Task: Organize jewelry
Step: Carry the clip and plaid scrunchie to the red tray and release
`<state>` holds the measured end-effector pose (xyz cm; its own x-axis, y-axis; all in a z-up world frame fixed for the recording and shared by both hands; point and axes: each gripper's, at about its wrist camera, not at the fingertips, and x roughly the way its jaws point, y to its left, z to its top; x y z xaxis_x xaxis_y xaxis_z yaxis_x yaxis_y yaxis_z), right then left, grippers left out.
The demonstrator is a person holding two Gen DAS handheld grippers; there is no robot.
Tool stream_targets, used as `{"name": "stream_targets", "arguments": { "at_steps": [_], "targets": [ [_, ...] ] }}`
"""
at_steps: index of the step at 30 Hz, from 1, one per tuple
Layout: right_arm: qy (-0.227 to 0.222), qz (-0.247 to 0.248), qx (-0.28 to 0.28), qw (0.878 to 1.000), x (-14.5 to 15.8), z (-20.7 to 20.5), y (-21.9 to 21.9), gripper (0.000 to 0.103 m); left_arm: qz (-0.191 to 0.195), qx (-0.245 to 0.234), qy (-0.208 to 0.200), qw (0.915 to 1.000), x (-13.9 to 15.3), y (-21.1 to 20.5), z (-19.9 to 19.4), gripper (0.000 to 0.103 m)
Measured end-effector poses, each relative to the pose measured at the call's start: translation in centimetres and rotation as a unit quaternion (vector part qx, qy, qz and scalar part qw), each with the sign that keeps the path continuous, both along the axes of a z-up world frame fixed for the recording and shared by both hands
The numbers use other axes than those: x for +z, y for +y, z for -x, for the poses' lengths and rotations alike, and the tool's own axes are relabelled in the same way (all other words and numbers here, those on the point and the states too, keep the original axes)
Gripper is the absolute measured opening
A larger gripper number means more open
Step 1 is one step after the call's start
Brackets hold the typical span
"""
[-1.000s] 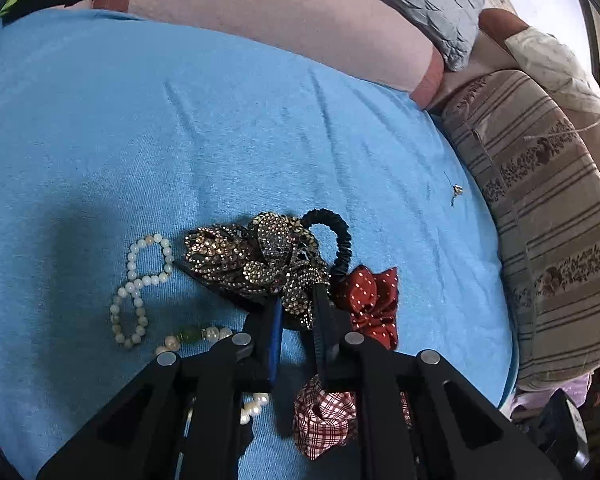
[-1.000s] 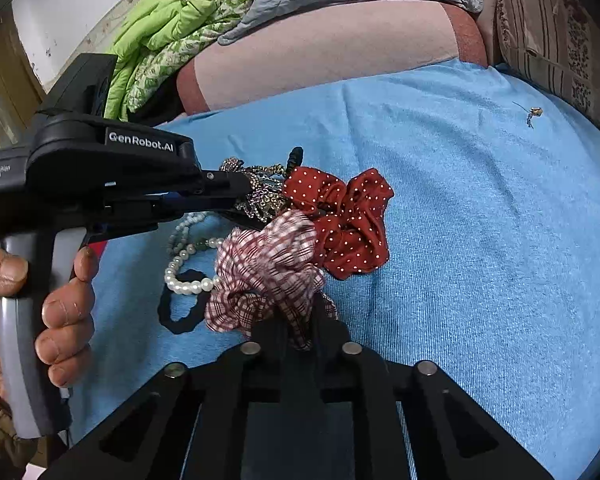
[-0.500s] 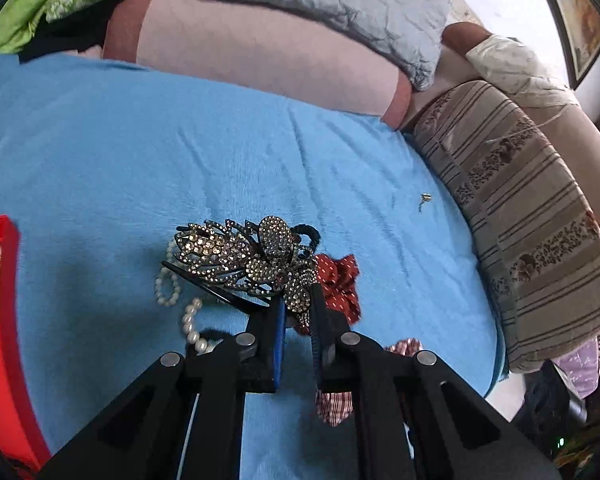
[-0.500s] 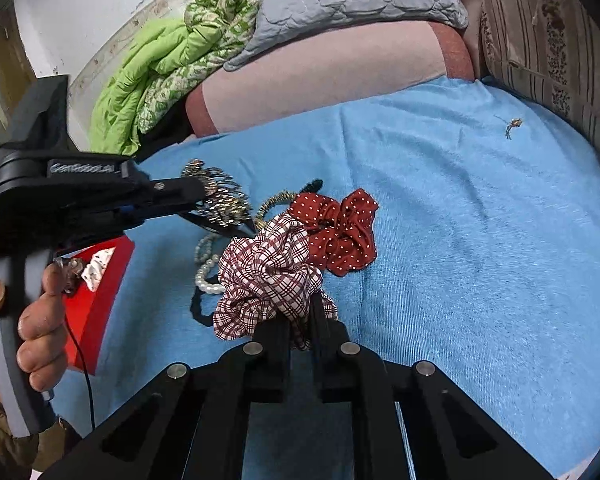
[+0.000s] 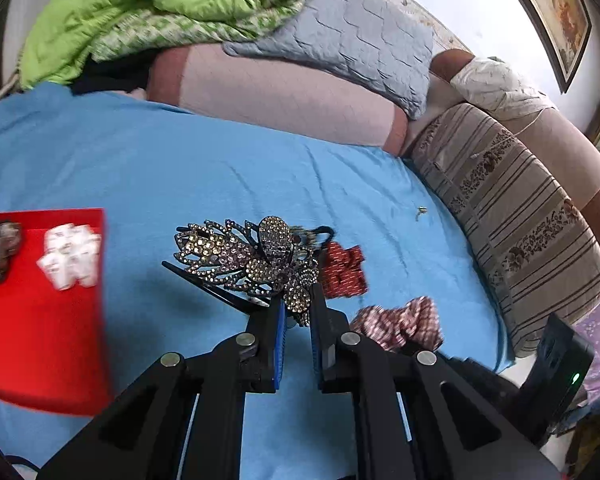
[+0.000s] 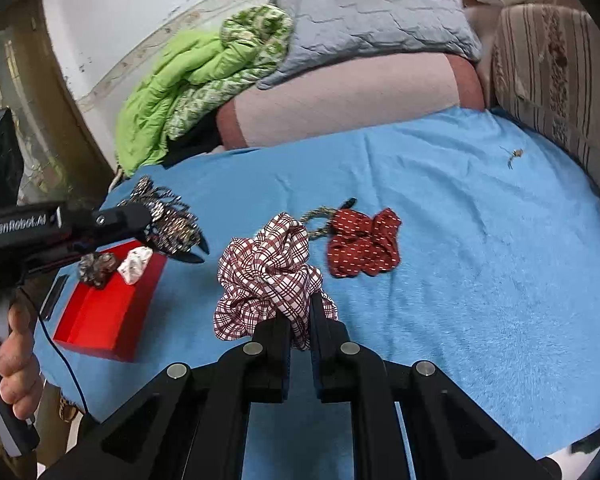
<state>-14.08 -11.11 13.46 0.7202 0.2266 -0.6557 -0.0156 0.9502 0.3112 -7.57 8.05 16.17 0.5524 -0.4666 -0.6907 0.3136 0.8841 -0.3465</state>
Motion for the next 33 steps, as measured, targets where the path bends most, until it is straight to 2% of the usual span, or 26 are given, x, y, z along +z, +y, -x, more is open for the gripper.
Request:
{"name": "stream_targets", "arguments": {
  "at_steps": [8, 17, 18, 26, 33],
  "targets": [
    [-0.006, 0.012, 0.043, 0.999, 1.3, 0.5, 4.2, 0.009, -0.036, 0.077, -0.017, 0.9962, -0.3, 7.9, 3.6, 0.01],
    [-0.001, 0.024, 0.112, 0.993, 1.8, -1.2, 11.0, 0.009, -0.073, 0.144, -0.02, 0.9868, -1.3, 16.3, 4.9, 0.011],
    [-0.001, 0.024, 0.112, 0.993, 1.8, -1.2, 11.0, 0.009, -0.077, 0.15, -0.02, 0.9855, -1.5, 17.1, 4.8, 0.011],
    [0.011, 0.028, 0.172, 0.985, 1.9, -5.5, 19.0, 0.009, -0.097, 0.177, 0.007, 0.9793, -3.7, 22.6, 2.5, 0.011],
    [0.026, 0.034, 0.215, 0.976, 0.4, -8.7, 25.3, 0.009, -0.103, 0.186, 0.031, 0.9767, -5.5, 25.7, 0.3, 0.011]
  ]
}}
